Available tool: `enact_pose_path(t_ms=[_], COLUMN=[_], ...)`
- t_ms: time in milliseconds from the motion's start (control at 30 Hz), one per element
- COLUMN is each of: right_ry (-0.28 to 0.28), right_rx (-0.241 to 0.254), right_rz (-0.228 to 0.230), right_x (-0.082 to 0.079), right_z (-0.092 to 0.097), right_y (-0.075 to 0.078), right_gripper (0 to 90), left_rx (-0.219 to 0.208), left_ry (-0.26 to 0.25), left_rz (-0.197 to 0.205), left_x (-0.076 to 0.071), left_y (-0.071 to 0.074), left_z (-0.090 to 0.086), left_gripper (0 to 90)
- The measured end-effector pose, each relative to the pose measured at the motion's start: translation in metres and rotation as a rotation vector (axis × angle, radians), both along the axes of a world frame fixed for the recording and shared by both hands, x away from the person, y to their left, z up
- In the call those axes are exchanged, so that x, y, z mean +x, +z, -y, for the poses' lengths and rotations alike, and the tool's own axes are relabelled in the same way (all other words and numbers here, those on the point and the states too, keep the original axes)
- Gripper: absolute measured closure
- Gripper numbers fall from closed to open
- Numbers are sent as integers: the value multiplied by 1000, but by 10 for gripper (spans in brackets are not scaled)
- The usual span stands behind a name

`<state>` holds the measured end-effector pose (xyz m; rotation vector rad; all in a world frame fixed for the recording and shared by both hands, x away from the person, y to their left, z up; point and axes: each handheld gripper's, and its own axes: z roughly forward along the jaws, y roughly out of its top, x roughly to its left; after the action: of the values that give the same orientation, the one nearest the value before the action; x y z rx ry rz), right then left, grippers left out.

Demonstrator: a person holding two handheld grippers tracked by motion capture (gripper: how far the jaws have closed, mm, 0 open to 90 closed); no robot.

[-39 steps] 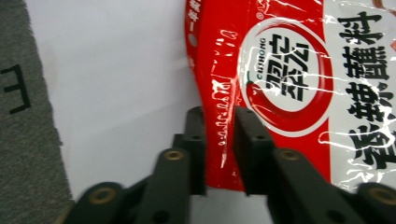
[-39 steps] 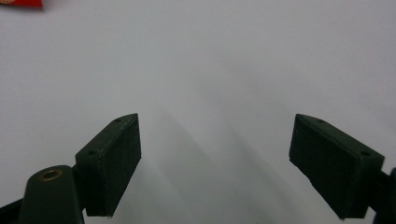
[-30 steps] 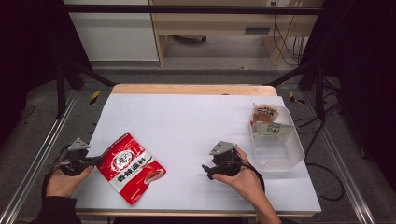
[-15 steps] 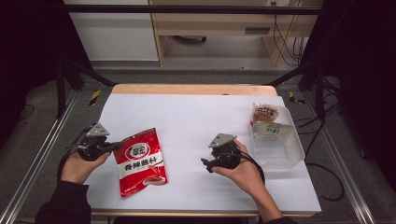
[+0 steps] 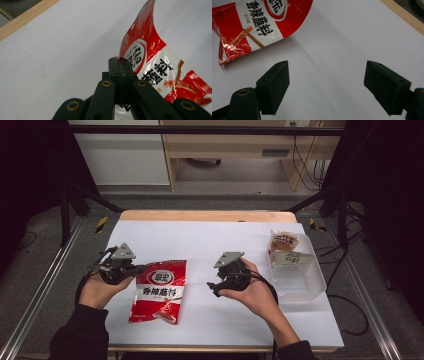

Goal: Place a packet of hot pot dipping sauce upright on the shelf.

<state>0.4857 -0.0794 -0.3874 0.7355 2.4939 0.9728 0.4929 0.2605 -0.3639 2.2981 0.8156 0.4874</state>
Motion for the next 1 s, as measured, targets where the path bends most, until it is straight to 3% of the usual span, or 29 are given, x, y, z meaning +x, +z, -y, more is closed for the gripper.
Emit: enact_pose_path(t_ms=[267, 533, 800, 1000], right_ry=[53, 120, 181, 228], right_rx=[-20, -44, -66, -76], right_rz=[-9, -31, -58, -113], right_x=[6, 12, 23, 32], right_z=[-16, -38, -58, -68], right_y=[26, 40, 41, 41], right_gripper=[192, 213, 257, 334], left_rx=[12, 21, 5, 5], left_ry=[-26, -39, -54, -76], left_rz=[18, 30, 56, 79], left_x=[0, -3, -6, -11], left_y=[12, 16, 25, 34], left_z=[11, 14, 21, 30], left_gripper=[900, 900, 900, 900])
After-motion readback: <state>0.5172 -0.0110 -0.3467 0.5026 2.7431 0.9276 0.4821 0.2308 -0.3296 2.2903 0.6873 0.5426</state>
